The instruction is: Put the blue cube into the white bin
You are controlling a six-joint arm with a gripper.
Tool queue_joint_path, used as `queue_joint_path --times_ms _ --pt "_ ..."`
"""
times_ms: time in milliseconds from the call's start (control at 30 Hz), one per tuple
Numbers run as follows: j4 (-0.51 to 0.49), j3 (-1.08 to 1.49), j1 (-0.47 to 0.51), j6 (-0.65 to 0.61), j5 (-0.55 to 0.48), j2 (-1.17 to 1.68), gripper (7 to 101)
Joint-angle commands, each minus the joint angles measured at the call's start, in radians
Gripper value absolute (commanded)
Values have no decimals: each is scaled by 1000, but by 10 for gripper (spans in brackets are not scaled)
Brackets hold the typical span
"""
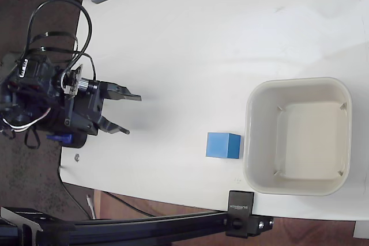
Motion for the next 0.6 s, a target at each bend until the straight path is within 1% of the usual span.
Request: queue_joint_path --times_ms 33,600 --pt "-12 -46 6 0 2 21 1003" --pt "-12 -46 6 -6 -8 21 1003"
